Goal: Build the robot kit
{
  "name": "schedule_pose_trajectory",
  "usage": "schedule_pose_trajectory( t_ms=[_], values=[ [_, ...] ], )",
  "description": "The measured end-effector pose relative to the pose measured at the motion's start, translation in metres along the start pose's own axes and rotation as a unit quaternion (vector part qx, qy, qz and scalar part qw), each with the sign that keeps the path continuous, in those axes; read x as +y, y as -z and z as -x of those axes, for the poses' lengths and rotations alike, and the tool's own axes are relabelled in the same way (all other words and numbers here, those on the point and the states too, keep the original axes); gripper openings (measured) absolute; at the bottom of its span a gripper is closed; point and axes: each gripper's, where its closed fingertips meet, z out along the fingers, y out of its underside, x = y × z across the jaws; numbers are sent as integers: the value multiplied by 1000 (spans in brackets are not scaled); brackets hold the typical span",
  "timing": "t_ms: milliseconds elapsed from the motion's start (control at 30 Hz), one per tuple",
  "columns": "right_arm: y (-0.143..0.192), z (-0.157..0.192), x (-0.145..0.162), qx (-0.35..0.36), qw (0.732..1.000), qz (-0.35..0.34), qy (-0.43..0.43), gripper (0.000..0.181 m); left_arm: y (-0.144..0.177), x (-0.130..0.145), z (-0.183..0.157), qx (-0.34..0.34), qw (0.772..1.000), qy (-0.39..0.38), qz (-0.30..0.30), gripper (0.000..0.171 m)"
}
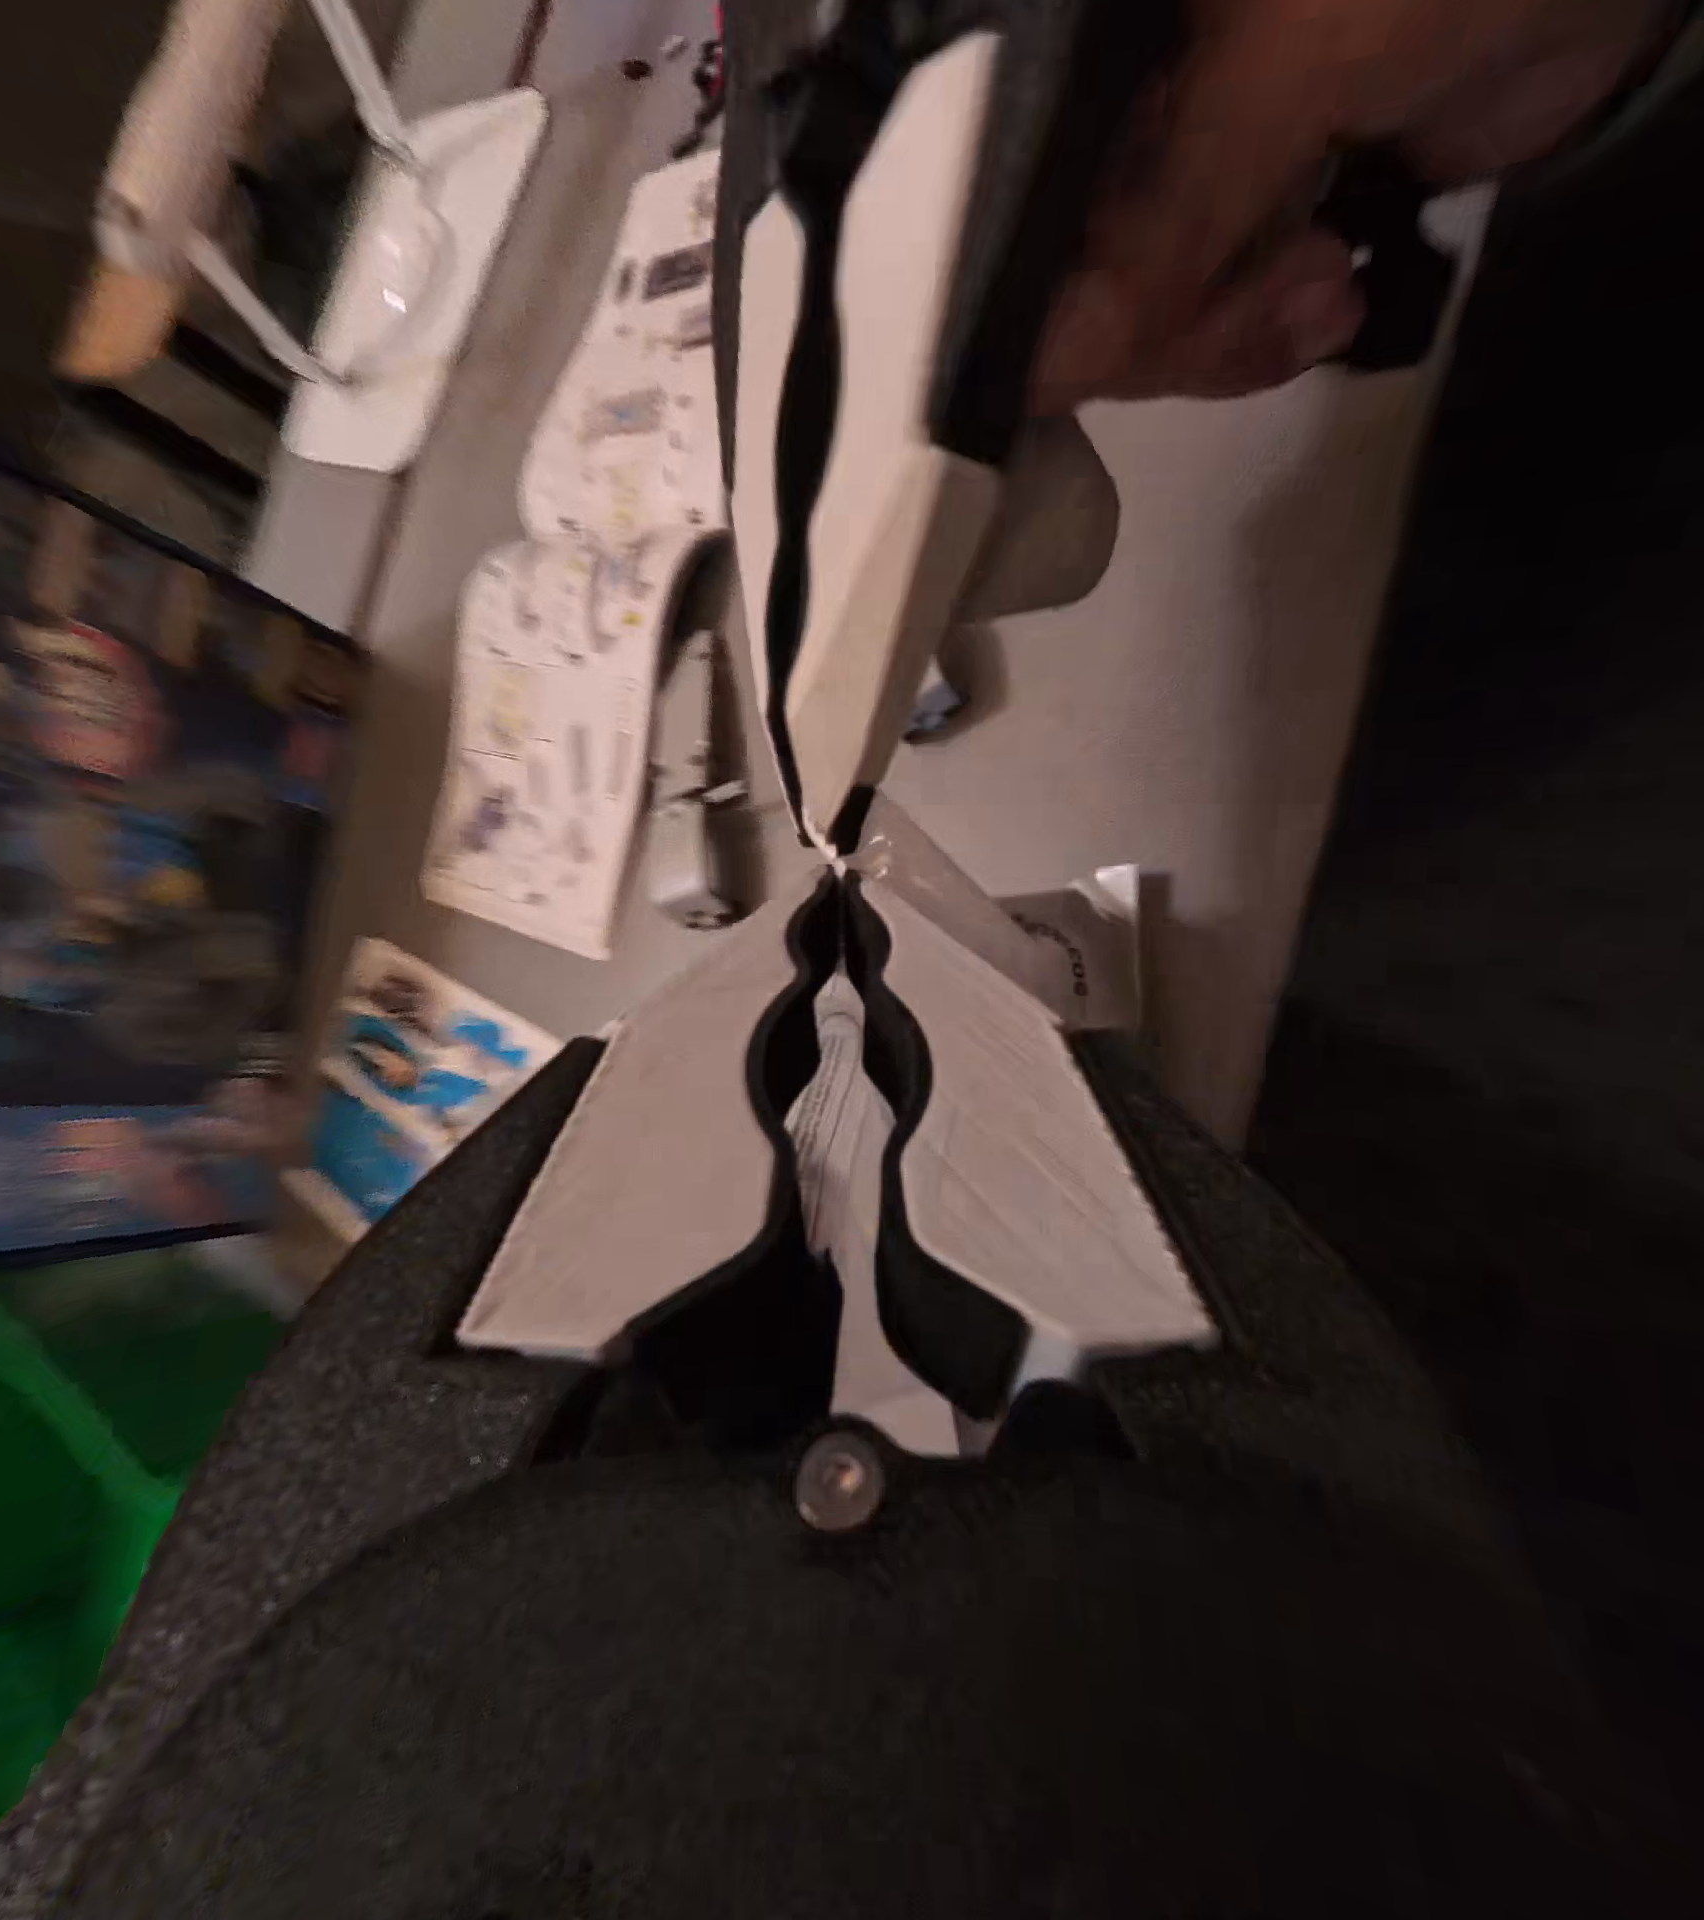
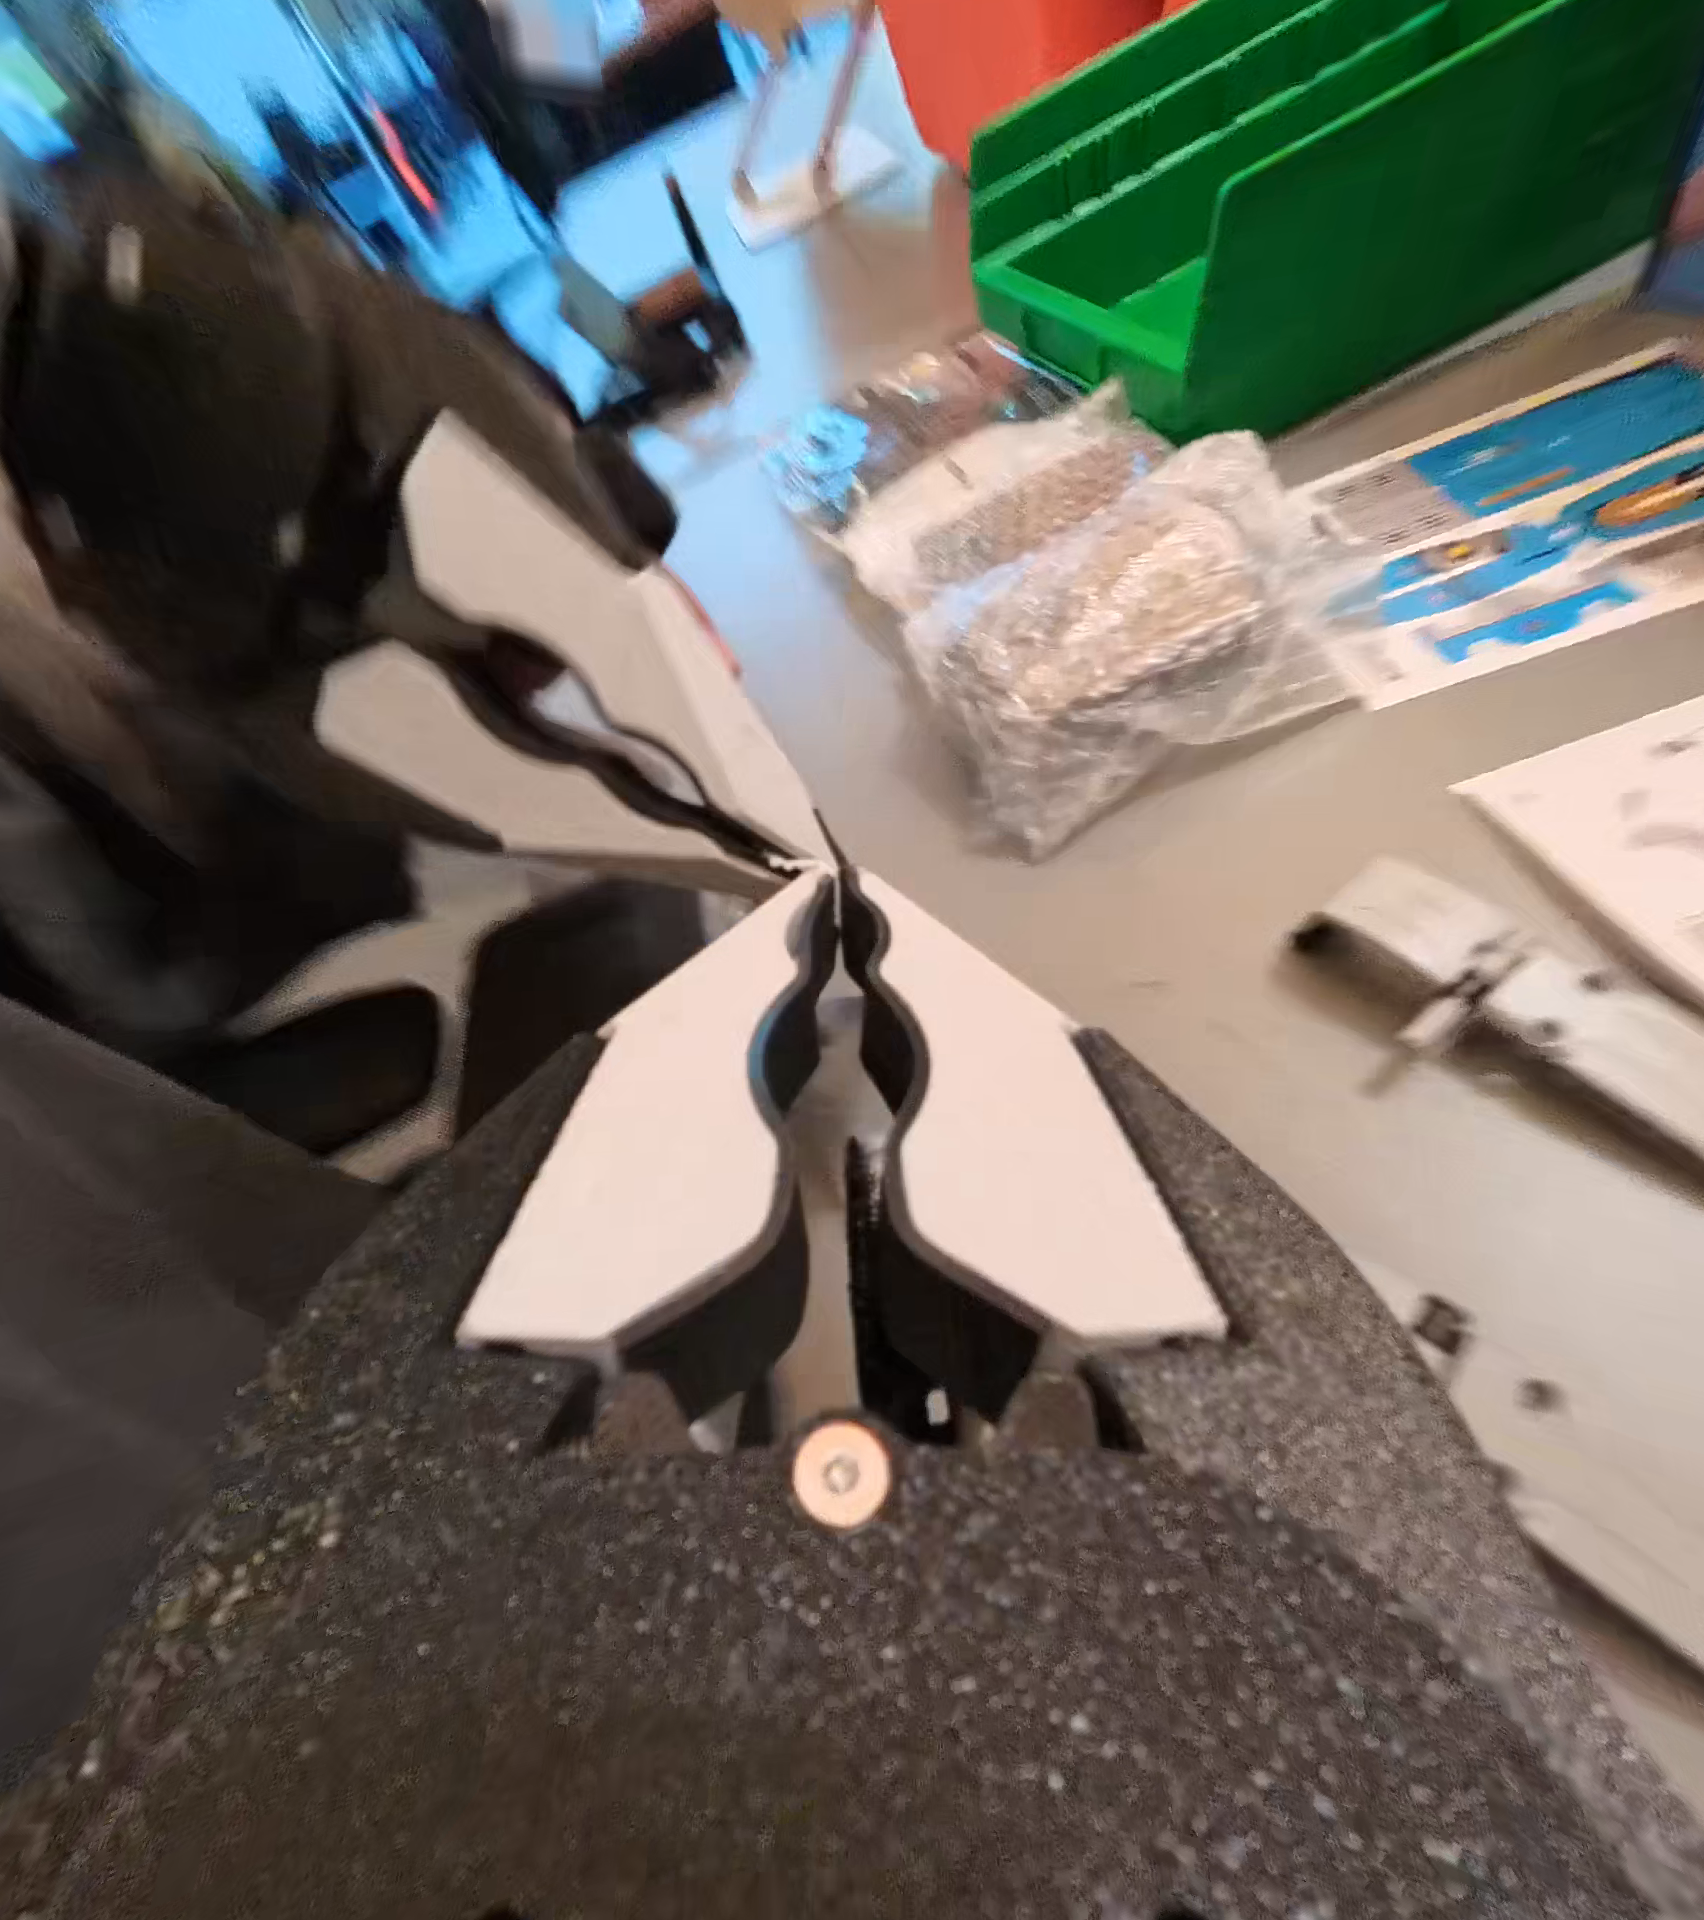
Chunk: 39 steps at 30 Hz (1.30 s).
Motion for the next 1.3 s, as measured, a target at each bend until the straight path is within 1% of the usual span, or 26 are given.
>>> schedule_pose_trajectory(
  t_ms=[33, 67, 133, 167, 267, 333, 500, 533, 567, 600, 633, 667, 700, 733, 767, 800, 867, 967, 1067, 1100, 1133, 1300],
  values=[
    [1, 2, -1, -31, 999, -17, -40, 0, 1, -2, 0, -36, 998, -43, 13, 0],
    [1, 3, -1, -46, 996, -26, -65, 0, 1, -1, 1, -71, 993, -85, 30, 0],
    [-4, 1, 5, -46, 995, -26, -87, 0, -1, 5, -1, -125, 979, -148, 70, 0],
    [-6, 1, 8, -46, 993, -31, -100, 0, -2, 7, -2, -143, 974, -157, 79, 0],
    [-9, 1, 13, -53, 988, -39, -138, 0, -3, 11, -6, -165, 973, -139, 85, 0],
    [-11, 2, 16, -47, 989, -30, -140, 0, -3, 13, -9, -183, 965, -157, 101, 0],
    [-15, -2, 14, -35, 987, -34, -152, 0, -4, 16, -6, -195, 962, -152, 117, 0],
    [-14, -1, 15, -42, 988, -32, -147, 0, -3, 15, -6, -189, 968, -129, 106, 0],
    [-11, 0, 13, -47, 988, -39, -139, 0, -2, 13, -6, -172, 979, -71, 79, 0],
    [-9, 2, 11, -46, 991, -44, -117, 0, -1, 10, -7, -137, 989, 12, 45, 0],
    [-7, 3, 11, -43, 994, -36, -90, 0, 0, 9, -8, -87, 990, 110, 14, 0],
    [-6, 5, 10, -38, 997, -34, -62, 0, 2, 6, -8, -36, 978, 207, -19, 0],
    [-5, 8, 9, -35, 998, -31, -37, 0, 5, 4, -8, 11, 960, 276, -46, 0],
    [-6, 10, 9, -32, 999, -23, -15, 0, 7, 3, -8, 42, 946, 315, -66, 0],
    [-6, 10, 7, -26, 999, -23, -6, 0, 9, 2, -5, 46, 941, 326, -85, 1],
    [-6, 11, 7, -26, 999, -21, -1, 0, 11, 2, -5, 42, 945, 310, -92, 0],
    [-6, 10, 8, -28, 999, -19, -6, 0, 11, 2, -8, 26, 960, 266, -84, 0],
    [-5, 10, 8, -28, 999, -23, 3, 0, 12, 0, -10, 17, 968, 234, -87, 0],
    [-6, 10, 8, 7, 997, -15, 78, 2, 13, 2, -13, 30, 973, 215, -76, 0],
    [-7, 9, 8, 26, 994, -10, 108, 9, 14, 2, -13, 30, 975, 208, -70, 0],
    [-7, 12, 8, 29, 991, -1, 133, 12, 14, 2, -13, 29, 977, 199, -65, 0],
    [-8, 21, 12, 12, 982, 27, 184, 1, 14, 2, -17, 33, 987, 154, -47, 0]
  ],
)
